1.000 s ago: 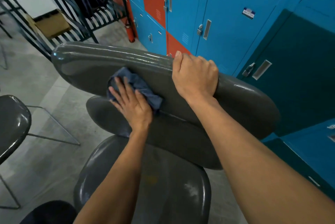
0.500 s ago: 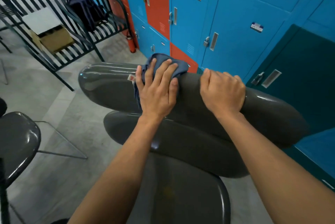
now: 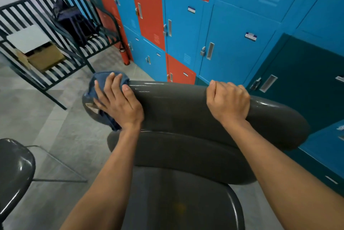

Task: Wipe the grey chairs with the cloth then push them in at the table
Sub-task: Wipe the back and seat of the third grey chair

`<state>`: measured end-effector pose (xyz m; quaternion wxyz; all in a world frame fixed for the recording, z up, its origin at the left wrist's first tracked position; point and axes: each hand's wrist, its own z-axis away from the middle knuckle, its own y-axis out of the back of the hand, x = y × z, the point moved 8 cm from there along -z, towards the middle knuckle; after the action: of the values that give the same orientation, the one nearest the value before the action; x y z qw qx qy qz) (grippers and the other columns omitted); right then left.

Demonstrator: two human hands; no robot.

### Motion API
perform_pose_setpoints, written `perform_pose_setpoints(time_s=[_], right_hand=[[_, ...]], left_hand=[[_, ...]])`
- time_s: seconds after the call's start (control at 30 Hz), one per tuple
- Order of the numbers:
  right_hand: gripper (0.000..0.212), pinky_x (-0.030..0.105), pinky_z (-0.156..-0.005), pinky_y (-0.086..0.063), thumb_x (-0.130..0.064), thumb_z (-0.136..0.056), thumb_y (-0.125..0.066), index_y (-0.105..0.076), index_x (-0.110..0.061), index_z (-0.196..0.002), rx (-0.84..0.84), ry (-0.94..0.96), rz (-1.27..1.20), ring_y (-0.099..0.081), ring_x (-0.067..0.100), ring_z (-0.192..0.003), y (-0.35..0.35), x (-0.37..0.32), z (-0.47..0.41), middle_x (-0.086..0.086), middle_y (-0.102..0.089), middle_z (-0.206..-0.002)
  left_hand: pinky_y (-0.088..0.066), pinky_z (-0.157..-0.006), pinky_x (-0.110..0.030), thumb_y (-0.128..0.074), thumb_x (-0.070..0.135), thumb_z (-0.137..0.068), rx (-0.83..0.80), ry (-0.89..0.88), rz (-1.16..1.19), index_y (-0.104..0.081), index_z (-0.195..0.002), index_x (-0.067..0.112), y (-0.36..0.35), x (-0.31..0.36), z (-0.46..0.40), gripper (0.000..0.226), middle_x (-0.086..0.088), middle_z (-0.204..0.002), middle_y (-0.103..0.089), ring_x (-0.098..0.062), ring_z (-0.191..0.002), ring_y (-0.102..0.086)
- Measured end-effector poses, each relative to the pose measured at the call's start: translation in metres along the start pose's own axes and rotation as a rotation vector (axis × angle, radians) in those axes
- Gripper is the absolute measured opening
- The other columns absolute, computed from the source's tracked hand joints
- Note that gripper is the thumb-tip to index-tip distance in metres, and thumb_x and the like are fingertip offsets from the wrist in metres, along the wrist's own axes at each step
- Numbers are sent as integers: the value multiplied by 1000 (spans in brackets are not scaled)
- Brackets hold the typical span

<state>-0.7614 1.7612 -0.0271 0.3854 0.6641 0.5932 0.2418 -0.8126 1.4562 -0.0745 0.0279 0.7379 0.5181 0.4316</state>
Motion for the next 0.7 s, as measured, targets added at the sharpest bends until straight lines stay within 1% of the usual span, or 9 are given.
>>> perform_pose_setpoints(time_s=[0.1, 0.2, 0.27, 0.33, 0.4, 0.47, 0.57, 0.67, 0.7], right_hand=[[45, 35, -62, -36, -29, -103, -42, -54, -18, -62, -46, 17, -20, -54, 26, -54, 5, -2, 0, 3, -56, -57], [42, 36, -66, -29, -33, -106, -39, -45, -21, -67, -180, 21, -101, -47, 24, -61, 9, 0, 0, 2, -57, -66], [43, 34, -67, -28, -35, -107, -34, -52, -18, -72, -229, -29, -186, -48, 24, -68, 15, 12, 0, 2, -61, -75], [46, 34, -69, -30, -35, -108, -31, -63, -14, -83, -235, -118, -261, -50, 21, -74, 23, 37, 6, 2, -65, -83], [49, 39, -78, -41, -34, -108, -28, -69, -11, -94, -206, -208, -361, -56, 23, -86, 34, 67, 17, 6, -70, -94], [50, 43, -90, -45, -35, -105, -27, -71, -10, -102, -126, -288, -469, -59, 27, -99, 53, 93, 28, 8, -71, -104], [45, 33, -96, -40, -32, -104, -31, -71, -11, -112, 15, -421, -553, -57, 22, -107, 81, 123, 42, 6, -69, -113], [40, 21, -93, -37, -30, -106, -33, -68, -14, -118, 101, -553, -613, -58, 16, -110, 98, 143, 59, 0, -64, -115], [38, 19, -94, -37, -29, -106, -35, -67, -14, -119, 121, -558, -628, -58, 15, -110, 102, 143, 64, -1, -63, -115]], left_hand=[[-14, -123, -55, -33, 35, -106, -109, -178, 24, -62, -134, 22, -15, 55, 29, 42, 3, -145, -57, -27, -150, -33], [-21, -122, -55, -35, 35, -106, -252, -334, 55, -63, -133, 22, -27, 115, 63, 42, 2, -141, -60, -27, -146, -40], [-24, -120, -56, -34, 37, -106, -342, -398, 77, -63, -134, 22, -33, 147, 84, 43, 4, -142, -60, -27, -145, -41], [-22, -121, -53, -32, 38, -106, -419, -456, 102, -62, -136, 23, -37, 175, 104, 45, 4, -144, -58, -26, -145, -41], [-19, -122, -51, -32, 39, -105, -502, -524, 125, -59, -139, 23, -40, 203, 127, 46, 5, -145, -57, -25, -145, -40], [-17, -123, -49, -33, 39, -106, -575, -576, 144, -56, -141, 24, -46, 230, 151, 45, 5, -147, -55, -23, -146, -39], [-16, -124, -51, -47, 40, -103, -689, -684, 192, -51, -145, 24, -55, 270, 188, 46, 4, -150, -51, -24, -147, -36], [-14, -125, -52, -63, 47, -89, -814, -840, 212, -45, -150, 23, -55, 300, 212, 68, 3, -154, -47, -25, -147, -34], [-17, -124, -52, -63, 46, -91, -842, -848, 251, -46, -150, 23, -53, 304, 210, 66, 4, -155, -46, -22, -147, -35]])
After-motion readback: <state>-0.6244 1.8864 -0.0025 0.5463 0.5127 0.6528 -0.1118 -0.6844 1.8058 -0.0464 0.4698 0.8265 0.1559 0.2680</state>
